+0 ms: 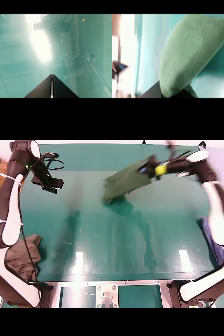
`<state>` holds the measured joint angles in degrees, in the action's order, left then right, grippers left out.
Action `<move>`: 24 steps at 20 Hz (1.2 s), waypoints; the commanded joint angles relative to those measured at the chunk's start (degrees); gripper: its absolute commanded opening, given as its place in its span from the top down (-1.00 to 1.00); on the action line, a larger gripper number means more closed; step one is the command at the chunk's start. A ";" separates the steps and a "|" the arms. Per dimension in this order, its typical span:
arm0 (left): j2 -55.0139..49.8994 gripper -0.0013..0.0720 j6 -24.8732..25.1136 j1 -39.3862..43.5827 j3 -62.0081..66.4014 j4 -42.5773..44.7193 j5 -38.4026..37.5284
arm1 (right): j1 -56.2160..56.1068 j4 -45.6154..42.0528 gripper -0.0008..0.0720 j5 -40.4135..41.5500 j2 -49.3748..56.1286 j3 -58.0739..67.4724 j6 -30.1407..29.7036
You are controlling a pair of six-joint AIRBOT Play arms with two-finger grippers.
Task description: Fold the shirts.
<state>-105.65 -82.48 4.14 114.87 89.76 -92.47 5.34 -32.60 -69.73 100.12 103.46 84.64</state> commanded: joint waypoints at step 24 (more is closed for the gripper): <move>0.04 0.91 -1.51 0.00 -0.07 -4.92 -2.60 | 57.64 -60.04 0.93 -35.08 -13.99 -10.86 17.84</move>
<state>-105.65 -83.96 4.14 114.80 85.45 -94.78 62.74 -83.26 -101.75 86.17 97.56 100.60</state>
